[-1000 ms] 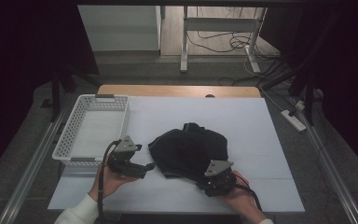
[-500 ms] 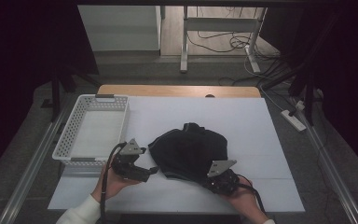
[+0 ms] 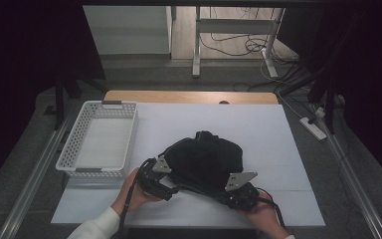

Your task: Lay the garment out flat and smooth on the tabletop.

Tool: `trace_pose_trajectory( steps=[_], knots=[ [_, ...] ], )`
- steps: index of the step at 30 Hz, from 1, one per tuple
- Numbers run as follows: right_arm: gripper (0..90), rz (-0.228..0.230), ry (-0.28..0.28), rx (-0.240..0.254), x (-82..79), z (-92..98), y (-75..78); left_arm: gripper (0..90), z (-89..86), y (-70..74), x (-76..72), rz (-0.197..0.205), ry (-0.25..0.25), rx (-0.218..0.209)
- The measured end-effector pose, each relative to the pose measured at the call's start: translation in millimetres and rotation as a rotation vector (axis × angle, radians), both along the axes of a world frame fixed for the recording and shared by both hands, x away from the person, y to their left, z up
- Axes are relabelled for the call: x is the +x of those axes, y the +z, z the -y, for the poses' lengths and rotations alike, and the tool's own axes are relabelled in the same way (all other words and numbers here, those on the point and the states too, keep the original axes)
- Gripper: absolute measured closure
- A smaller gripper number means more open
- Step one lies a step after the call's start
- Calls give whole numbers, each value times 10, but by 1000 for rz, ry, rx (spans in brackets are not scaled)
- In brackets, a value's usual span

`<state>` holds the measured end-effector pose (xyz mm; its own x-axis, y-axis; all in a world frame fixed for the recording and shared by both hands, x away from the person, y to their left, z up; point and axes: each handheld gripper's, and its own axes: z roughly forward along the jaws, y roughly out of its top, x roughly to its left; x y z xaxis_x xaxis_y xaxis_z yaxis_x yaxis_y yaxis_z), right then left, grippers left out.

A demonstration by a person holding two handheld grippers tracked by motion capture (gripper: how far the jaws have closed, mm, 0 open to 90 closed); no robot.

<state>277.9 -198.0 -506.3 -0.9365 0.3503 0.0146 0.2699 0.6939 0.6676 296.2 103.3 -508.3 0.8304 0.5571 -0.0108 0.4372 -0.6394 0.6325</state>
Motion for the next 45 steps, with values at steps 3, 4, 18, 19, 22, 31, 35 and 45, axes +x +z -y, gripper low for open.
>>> trace_pose_trajectory(
  steps=[3, 4, 18, 19, 22, 31, 35, 45],
  knots=[
    [830, -5, -3, 10, 6, 17, 9, 143, 47, -53, 17, -1, -22, 24],
    [831, -5, -5, 15, 8, 25, 14, 140, 57, -68, 21, -1, -34, 39],
    [831, -11, -19, 67, 21, 84, 75, 265, 179, -200, 62, 7, -9, 83],
    [831, -11, -20, 67, 22, 85, 75, 290, 175, -201, 63, 4, -7, 72],
    [831, -10, -22, 67, 25, 89, 76, 439, 151, -192, 67, 9, 3, 66],
    [831, -2, -20, 70, 25, 87, 79, 723, 72, -138, 73, -1, -11, 52],
    [831, 7, -23, 77, 17, 102, 102, 734, 37, -78, 45, -3, -20, 28],
    [831, 57, -33, 139, -32, 137, 239, 740, -80, 107, -35, 8, -17, -67]
  ],
)
